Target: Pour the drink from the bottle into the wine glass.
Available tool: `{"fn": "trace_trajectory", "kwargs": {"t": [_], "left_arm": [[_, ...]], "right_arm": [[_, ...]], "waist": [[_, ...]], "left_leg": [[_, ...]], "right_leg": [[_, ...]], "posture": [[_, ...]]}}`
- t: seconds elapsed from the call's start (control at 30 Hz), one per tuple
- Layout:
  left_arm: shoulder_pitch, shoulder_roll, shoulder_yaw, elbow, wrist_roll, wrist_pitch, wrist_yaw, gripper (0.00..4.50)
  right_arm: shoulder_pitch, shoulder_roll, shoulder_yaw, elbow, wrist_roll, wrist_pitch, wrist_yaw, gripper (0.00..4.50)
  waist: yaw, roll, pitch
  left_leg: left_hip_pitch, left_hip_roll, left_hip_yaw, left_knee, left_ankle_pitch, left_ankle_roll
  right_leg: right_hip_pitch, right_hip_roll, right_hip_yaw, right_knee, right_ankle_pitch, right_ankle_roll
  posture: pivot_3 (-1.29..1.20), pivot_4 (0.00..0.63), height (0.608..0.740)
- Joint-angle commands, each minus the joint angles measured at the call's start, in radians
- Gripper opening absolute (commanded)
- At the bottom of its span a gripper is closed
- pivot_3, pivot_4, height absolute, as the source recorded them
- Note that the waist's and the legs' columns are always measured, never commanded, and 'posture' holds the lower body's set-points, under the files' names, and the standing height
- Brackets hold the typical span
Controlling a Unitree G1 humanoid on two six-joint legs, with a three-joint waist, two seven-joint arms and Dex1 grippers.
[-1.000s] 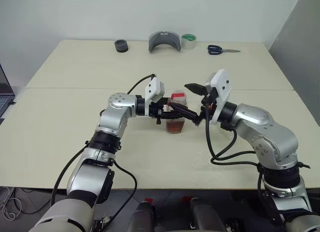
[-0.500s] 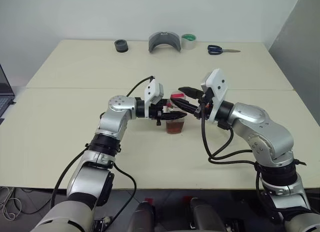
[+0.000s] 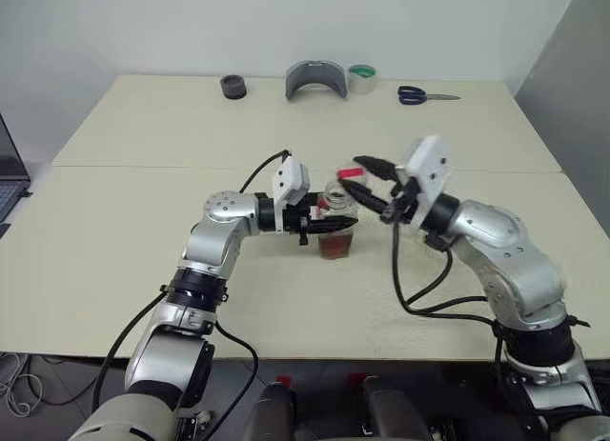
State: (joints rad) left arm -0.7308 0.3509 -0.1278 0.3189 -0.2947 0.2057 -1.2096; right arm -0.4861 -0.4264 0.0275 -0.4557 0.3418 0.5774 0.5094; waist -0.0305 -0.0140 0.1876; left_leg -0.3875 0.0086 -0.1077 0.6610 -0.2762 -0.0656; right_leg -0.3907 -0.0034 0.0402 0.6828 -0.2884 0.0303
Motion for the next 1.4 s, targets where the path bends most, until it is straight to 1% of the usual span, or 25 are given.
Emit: {"fn": "trace_trajectory", "kwargs": {"t": [0.03,0.13,0.23,0.3,0.37,0.4,0.57,0.7,0.73,0.8,0.87,0.93,0.97,1.07,1.17,1.3,1.4], "left_arm": [[0.004,0.012,0.028,-0.051,-0.022,-0.002,0.014,1.82],[0.013,0.017,0.038,-0.060,-0.026,0.008,0.031,1.82],[0.022,0.025,0.052,-0.069,-0.032,0.019,0.052,1.82],[0.028,0.030,0.057,-0.075,-0.035,0.024,0.063,1.82],[0.033,0.038,0.067,-0.084,-0.039,0.031,0.072,1.82],[0.035,0.041,0.070,-0.088,-0.040,0.033,0.076,1.82],[0.047,0.055,0.091,-0.100,-0.043,0.042,0.111,1.82],[0.058,0.068,0.125,-0.097,-0.042,0.047,0.162,1.82],[0.057,0.073,0.139,-0.084,-0.030,0.035,0.193,1.82],[0.050,0.080,0.166,-0.051,-0.003,0.011,0.263,1.82],[0.029,0.090,0.197,0.007,0.027,-0.014,0.346,1.82],[0.007,0.100,0.223,0.065,0.044,-0.036,0.403,1.82],[-0.006,0.106,0.236,0.098,0.050,-0.048,0.431,1.82],[-0.047,0.119,0.276,0.199,0.057,-0.072,0.505,1.82],[-0.081,0.135,0.308,0.289,0.052,-0.092,0.541,1.82],[-0.110,0.158,0.333,0.378,0.068,-0.137,0.602,1.82],[-0.127,0.169,0.339,0.436,0.085,-0.161,0.654,1.82]], "right_arm": [[0.089,-0.035,-0.193,0.009,-0.008,0.019,-0.092,1.71],[0.186,-0.038,-0.280,0.054,-0.042,0.046,-0.172,1.71],[0.254,-0.033,-0.306,0.097,-0.076,0.055,-0.223,1.71],[0.269,-0.022,-0.315,0.113,-0.070,0.078,-0.243,1.71],[0.266,-0.005,-0.332,0.152,-0.057,0.117,-0.269,2.44],[0.264,-0.001,-0.338,0.164,-0.056,0.125,-0.275,2.72],[0.252,-0.009,-0.336,0.162,-0.049,0.143,-0.273,4.46],[0.244,-0.052,-0.313,0.128,-0.062,0.128,-0.239,4.50],[0.237,-0.069,-0.299,0.101,-0.043,0.124,-0.201,4.50],[0.221,-0.092,-0.264,0.035,0.022,0.125,-0.108,4.50],[0.187,-0.088,-0.219,-0.057,0.133,0.152,-0.014,4.50],[0.141,-0.068,-0.172,-0.103,0.200,0.191,0.015,4.50],[0.112,-0.056,-0.134,-0.107,0.206,0.201,0.018,4.50],[0.030,-0.001,-0.017,-0.082,0.191,0.209,0.005,4.50],[-0.030,0.055,0.085,-0.024,0.142,0.190,-0.009,4.50],[-0.100,0.121,0.180,0.079,0.067,0.136,-0.019,4.50],[-0.142,0.163,0.214,0.151,0.018,0.092,-0.022,4.50]], "waist": [[0.004,0.000,0.000],[0.002,0.000,0.000],[0.000,0.000,0.000],[-0.006,0.000,0.000],[-0.012,0.000,0.000],[-0.012,0.000,0.000],[-0.012,0.000,0.000],[-0.010,0.001,0.000],[-0.010,0.001,0.000],[-0.012,0.001,0.000],[-0.018,0.001,0.000],[-0.021,0.001,0.000],[-0.021,0.001,0.000],[-0.019,0.000,0.000],[-0.018,0.000,0.000],[-0.018,0.000,0.000],[-0.019,0.000,0.000]], "left_leg": [[0.000,0.000,0.000,0.000,0.000,0.000],[0.000,-0.001,0.000,0.000,0.000,0.000],[0.001,0.000,0.001,-0.001,0.000,0.000],[0.002,0.000,0.002,-0.001,0.000,0.000],[0.004,0.001,0.004,-0.001,0.000,0.000],[0.004,0.001,0.004,-0.001,0.000,0.000],[0.004,0.001,0.004,-0.001,0.000,0.000],[0.004,0.000,0.003,-0.001,0.000,0.000],[0.004,0.000,0.003,-0.001,0.000,0.000],[0.004,0.001,0.003,-0.001,0.000,0.000],[0.004,0.001,0.003,-0.001,0.000,0.000],[0.005,0.002,0.002,-0.001,0.000,0.000],[0.005,0.002,0.001,-0.001,0.000,0.000],[0.004,0.001,0.001,0.000,0.000,0.000],[0.003,0.001,0.001,0.000,0.000,0.000],[0.003,0.001,0.001,-0.001,0.000,0.000],[0.003,0.001,0.001,-0.001,0.000,0.000]], "right_leg": [[0.000,0.000,0.000,0.000,0.000,0.000],[0.000,-0.001,0.000,0.000,0.000,0.000],[0.000,0.000,0.001,0.001,0.000,0.000],[0.000,0.001,0.002,0.001,0.000,0.000],[0.000,0.001,0.003,0.003,0.000,0.000],[0.000,0.001,0.003,0.003,0.000,0.000],[0.000,0.001,0.003,0.003,0.000,0.000],[0.000,0.001,0.003,0.003,0.000,0.000],[0.000,0.001,0.003,0.003,0.000,0.000],[0.000,0.001,0.003,0.003,0.000,0.000],[0.000,0.001,0.003,0.003,0.000,0.000],[0.000,0.003,0.002,0.004,0.000,0.000],[0.001,0.003,0.002,0.003,0.000,0.000],[0.001,0.002,0.001,0.003,0.000,0.000],[0.001,0.001,0.001,0.002,0.000,0.000],[0.000,0.001,0.001,0.001,0.000,0.000],[0.000,0.001,0.000,0.001,0.000,0.000]], "posture": [[0.00,0.150,0.740],[0.00,0.150,0.740],[0.00,0.150,0.740],[0.00,0.150,0.740],[0.00,0.150,0.740],[0.00,0.150,0.740],[0.00,0.150,0.740],[0.00,0.150,0.740],[0.00,0.150,0.740],[0.00,0.150,0.740],[0.00,0.150,0.740],[0.00,0.150,0.740],[0.00,0.150,0.740],[0.00,0.150,0.740],[0.00,0.150,0.740],[0.00,0.150,0.740],[0.00,0.150,0.740]]}}
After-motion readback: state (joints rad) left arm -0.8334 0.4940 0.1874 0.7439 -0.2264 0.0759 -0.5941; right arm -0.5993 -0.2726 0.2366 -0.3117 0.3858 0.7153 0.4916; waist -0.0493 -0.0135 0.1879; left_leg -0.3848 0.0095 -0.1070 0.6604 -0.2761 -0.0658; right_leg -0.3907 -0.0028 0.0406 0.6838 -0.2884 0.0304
